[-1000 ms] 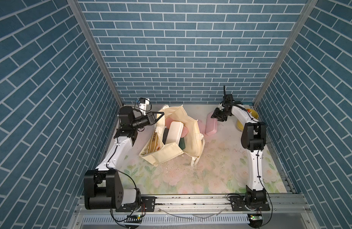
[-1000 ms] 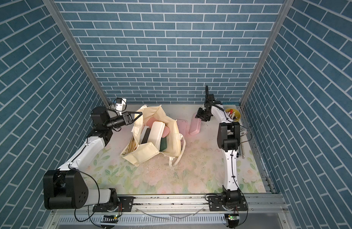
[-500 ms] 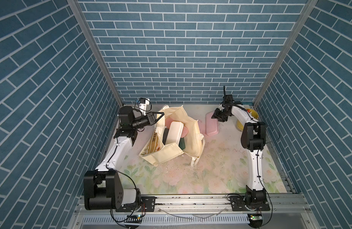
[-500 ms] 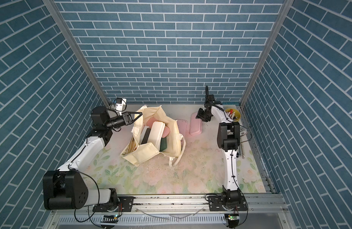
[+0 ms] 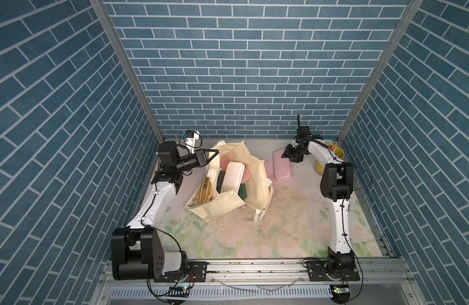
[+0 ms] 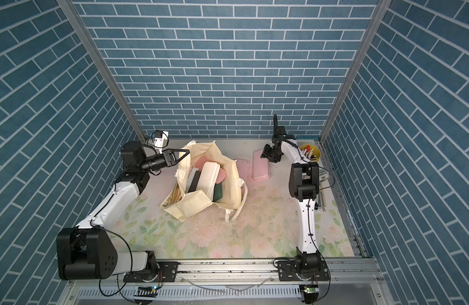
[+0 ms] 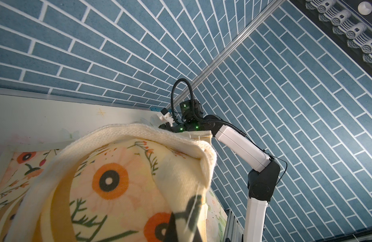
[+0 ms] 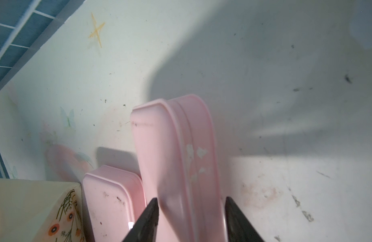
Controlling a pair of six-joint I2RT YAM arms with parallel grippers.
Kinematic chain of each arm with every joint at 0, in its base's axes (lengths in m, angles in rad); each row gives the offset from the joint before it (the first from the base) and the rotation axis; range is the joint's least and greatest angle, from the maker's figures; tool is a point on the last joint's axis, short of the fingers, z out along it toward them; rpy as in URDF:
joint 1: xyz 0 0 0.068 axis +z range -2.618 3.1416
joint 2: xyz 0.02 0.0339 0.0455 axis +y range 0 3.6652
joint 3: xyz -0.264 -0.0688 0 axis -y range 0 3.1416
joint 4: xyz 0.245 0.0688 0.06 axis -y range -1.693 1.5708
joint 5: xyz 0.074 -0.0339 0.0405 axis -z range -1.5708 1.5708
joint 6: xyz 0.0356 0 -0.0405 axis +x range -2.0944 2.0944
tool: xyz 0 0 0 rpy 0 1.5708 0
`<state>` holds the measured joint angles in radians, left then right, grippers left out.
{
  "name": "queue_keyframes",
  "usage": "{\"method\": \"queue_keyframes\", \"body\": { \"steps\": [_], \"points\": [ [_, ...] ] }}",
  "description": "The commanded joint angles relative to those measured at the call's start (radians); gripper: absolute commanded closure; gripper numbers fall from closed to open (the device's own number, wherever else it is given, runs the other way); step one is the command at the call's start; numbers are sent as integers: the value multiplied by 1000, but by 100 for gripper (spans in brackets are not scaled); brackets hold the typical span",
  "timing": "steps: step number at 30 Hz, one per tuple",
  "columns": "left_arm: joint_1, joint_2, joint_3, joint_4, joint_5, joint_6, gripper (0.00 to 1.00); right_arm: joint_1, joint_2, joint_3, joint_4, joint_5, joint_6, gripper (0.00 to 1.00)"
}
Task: Take out the pencil case from the canvas bag
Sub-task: Place the pencil case at the center of the board.
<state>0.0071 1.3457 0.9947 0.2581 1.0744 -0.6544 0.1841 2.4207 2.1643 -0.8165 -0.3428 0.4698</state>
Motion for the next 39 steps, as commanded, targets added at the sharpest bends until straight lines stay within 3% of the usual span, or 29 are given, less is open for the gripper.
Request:
{"method": "queue_keyframes", "body": {
  "steps": [1, 13, 21, 39],
  "points": [
    [4, -10, 27, 3, 19, 16, 100, -3, 14, 43, -50, 29, -25, 46],
    [4, -22, 31, -11, 22, 22, 100, -3, -10, 44, -60, 21, -23, 46],
    [4, -26, 39, -19, 22, 24, 100, 11, -105, -11, -62, 26, -16, 46],
    [4, -3, 36, 47, 29, -20, 100, 200, -598, -410, 111, 169, 30, 49]
  ]
}}
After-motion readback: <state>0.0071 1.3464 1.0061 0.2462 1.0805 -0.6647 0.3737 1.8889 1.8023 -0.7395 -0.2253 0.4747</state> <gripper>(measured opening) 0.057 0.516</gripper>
